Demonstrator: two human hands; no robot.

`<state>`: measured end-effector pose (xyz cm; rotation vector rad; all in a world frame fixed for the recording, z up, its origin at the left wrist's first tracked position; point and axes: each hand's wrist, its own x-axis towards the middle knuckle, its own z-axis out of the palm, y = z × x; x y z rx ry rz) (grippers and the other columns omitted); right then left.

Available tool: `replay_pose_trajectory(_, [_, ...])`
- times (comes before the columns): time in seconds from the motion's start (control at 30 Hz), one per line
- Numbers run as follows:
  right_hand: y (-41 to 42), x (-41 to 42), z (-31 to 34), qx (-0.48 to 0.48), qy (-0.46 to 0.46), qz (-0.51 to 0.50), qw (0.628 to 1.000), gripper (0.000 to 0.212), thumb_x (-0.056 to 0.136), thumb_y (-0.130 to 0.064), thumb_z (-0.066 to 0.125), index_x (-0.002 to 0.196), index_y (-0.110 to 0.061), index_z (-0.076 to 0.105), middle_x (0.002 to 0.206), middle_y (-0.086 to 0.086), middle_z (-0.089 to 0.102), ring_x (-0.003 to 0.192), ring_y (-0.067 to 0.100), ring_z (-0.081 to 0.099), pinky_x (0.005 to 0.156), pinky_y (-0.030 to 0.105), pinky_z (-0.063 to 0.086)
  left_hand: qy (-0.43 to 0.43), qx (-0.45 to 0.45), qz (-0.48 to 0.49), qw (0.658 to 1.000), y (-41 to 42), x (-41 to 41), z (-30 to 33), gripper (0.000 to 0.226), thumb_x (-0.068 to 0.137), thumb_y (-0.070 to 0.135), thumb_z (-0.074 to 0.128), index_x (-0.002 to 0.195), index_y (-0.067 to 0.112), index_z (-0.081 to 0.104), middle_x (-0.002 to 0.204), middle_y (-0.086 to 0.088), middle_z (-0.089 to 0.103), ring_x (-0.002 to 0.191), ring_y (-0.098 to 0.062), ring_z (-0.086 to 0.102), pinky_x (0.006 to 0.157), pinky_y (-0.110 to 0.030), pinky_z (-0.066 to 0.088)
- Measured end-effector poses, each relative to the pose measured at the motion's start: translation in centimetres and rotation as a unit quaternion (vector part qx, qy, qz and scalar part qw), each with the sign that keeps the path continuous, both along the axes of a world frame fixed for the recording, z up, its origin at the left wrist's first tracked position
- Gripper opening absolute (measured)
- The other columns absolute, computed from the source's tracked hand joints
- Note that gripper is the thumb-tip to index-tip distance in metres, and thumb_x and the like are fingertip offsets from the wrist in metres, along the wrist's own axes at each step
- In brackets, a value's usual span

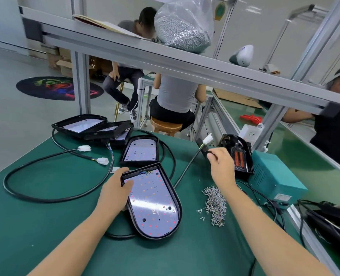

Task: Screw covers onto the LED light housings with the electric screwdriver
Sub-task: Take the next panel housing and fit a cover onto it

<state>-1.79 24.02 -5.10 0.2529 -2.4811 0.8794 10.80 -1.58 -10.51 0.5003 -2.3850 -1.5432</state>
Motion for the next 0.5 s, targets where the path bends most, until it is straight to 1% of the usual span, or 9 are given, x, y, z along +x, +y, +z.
replay_pose_trajectory(0.07, [0.1, 0.4, 1.1, -0.061, 0.014, -0.003, 0.998, 0.018, 0.096, -0.005, 0.055, 0.104, 0.002, 0.069, 0.106, 0.011, 0.061, 0.096, 0.020, 0.053, 0.079, 0.017, 0.030, 0.006, 0.017, 0.001, 1.000, 0.0, -0.1, 0.0, 0.035, 0.095, 0.012, 0.050, 0.128, 0.023, 0.051, 0.081, -0.010, 0.057, 0.045, -0.016, 0.039, 0.038, -0.017, 0.033])
replay_pose_trajectory(0.17, [0.5, 0.5, 2.6, -0.090, 0.033, -0.016, 0.995, 0.018, 0.096, -0.007, 0.055, 0.104, 0.000, 0.069, 0.103, 0.006, 0.059, 0.093, 0.016, 0.050, 0.077, 0.014, 0.027, 0.012, 0.025, -0.003, 1.000, 0.0, -0.2, 0.1, 0.032, 0.094, 0.011, 0.051, 0.124, 0.022, 0.053, 0.077, -0.007, 0.054, 0.048, -0.019, 0.041, 0.035, -0.012, 0.033])
replay_pose_trajectory(0.27, [1.0, -0.3, 4.4, -0.051, 0.042, -0.024, 0.998, 0.019, 0.098, -0.007, 0.053, 0.104, 0.002, 0.068, 0.107, 0.011, 0.059, 0.093, 0.018, 0.049, 0.078, 0.017, 0.027, 0.012, 0.027, -0.002, 1.000, 0.0, -0.3, 0.2, 0.031, 0.094, 0.011, 0.051, 0.122, 0.023, 0.053, 0.078, -0.007, 0.055, 0.051, -0.019, 0.043, 0.036, -0.012, 0.033])
replay_pose_trajectory(0.37, [1.4, -0.8, 6.6, -0.001, 0.058, -0.021, 0.998, 0.021, 0.100, -0.008, 0.051, 0.109, 0.003, 0.067, 0.114, 0.015, 0.058, 0.104, 0.028, 0.053, 0.090, 0.024, 0.033, 0.014, 0.030, 0.004, 0.999, 0.1, -0.2, 0.1, 0.030, 0.094, 0.011, 0.051, 0.121, 0.025, 0.053, 0.084, -0.010, 0.058, 0.053, -0.020, 0.045, 0.039, -0.015, 0.035])
replay_pose_trajectory(0.43, [0.9, 0.0, 7.5, 0.040, 0.088, 0.011, 0.995, 0.019, 0.098, -0.006, 0.053, 0.107, 0.003, 0.067, 0.113, 0.017, 0.059, 0.106, 0.032, 0.053, 0.093, 0.029, 0.036, 0.018, 0.037, 0.006, 0.999, 0.2, -0.2, 0.1, 0.029, 0.094, 0.011, 0.051, 0.120, 0.026, 0.053, 0.087, -0.012, 0.059, 0.054, -0.020, 0.045, 0.042, -0.020, 0.036])
replay_pose_trajectory(0.5, [-0.1, 2.0, 7.4, 0.091, 0.128, 0.069, 0.985, 0.014, 0.095, -0.001, 0.057, 0.102, 0.004, 0.068, 0.109, 0.018, 0.061, 0.104, 0.034, 0.055, 0.095, 0.035, 0.040, 0.017, 0.041, 0.007, 0.999, 0.2, -0.3, 0.1, 0.028, 0.094, 0.012, 0.051, 0.117, 0.028, 0.054, 0.087, -0.011, 0.059, 0.055, -0.020, 0.046, 0.045, -0.021, 0.036])
